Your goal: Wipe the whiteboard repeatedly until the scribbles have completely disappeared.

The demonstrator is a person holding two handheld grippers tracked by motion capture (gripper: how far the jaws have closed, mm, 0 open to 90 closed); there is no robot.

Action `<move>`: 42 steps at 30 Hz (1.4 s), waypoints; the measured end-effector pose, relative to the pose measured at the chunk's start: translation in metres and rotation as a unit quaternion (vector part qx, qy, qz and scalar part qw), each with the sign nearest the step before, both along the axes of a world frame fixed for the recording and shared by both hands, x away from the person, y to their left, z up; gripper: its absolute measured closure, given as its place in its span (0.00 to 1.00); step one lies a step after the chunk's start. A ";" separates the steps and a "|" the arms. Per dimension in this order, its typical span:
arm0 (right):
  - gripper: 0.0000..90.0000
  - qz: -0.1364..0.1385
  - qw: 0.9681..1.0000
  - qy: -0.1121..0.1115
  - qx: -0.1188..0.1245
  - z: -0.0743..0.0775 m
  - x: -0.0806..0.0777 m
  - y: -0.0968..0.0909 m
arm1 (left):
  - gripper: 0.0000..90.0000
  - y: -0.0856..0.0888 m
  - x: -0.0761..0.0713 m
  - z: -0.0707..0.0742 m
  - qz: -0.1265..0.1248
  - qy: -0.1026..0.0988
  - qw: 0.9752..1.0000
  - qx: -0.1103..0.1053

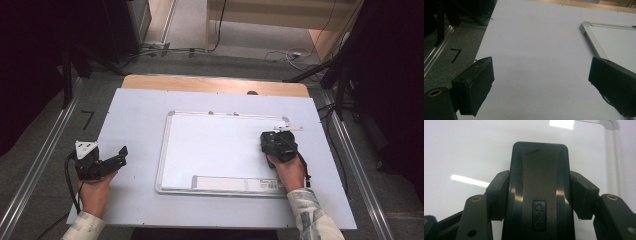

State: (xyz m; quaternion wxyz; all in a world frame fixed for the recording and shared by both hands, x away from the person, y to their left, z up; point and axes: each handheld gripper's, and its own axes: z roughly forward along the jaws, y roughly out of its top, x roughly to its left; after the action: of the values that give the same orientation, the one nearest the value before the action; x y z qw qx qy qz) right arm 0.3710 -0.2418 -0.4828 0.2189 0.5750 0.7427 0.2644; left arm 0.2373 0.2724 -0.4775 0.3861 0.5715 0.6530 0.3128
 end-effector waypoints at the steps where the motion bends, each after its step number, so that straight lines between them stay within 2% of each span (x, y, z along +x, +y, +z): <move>1: 0.42 -0.006 1.000 0.001 0.001 0.000 0.001 -0.005 | 0.08 0.000 0.000 0.000 0.000 0.000 1.000 -0.001; 5: 0.42 -0.027 1.000 0.001 0.004 0.000 0.004 -0.021 | 0.08 0.000 -0.001 0.000 -0.001 0.000 1.000 0.000; 11: 0.41 -0.048 0.999 -0.002 0.006 0.000 0.010 -0.034 | 0.08 0.001 0.000 -0.001 0.001 0.002 1.000 0.000; 19: 0.41 -0.063 0.998 -0.010 0.004 0.000 0.024 -0.031 | 0.08 -0.001 0.001 -0.001 -0.001 0.003 1.000 0.001; 24: 0.41 -0.062 0.998 -0.012 0.003 -0.001 0.031 -0.023 | 0.08 -0.001 0.003 -0.002 -0.002 0.005 1.000 0.002; 32: 0.42 -0.021 1.000 -0.013 -0.002 -0.001 0.032 0.005 | 0.08 -0.001 0.002 -0.001 -0.002 0.005 1.000 0.002; 42: 0.42 0.022 1.000 -0.012 -0.008 -0.001 0.022 0.034 | 0.08 0.000 0.002 -0.001 -0.002 0.002 1.000 0.000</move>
State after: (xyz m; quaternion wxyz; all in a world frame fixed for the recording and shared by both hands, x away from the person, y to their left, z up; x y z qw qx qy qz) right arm 0.3933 -0.2081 -0.4835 0.2262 0.5538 0.7544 0.2702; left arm 0.2390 0.2724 -0.4784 0.3850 0.5740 0.6525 0.3107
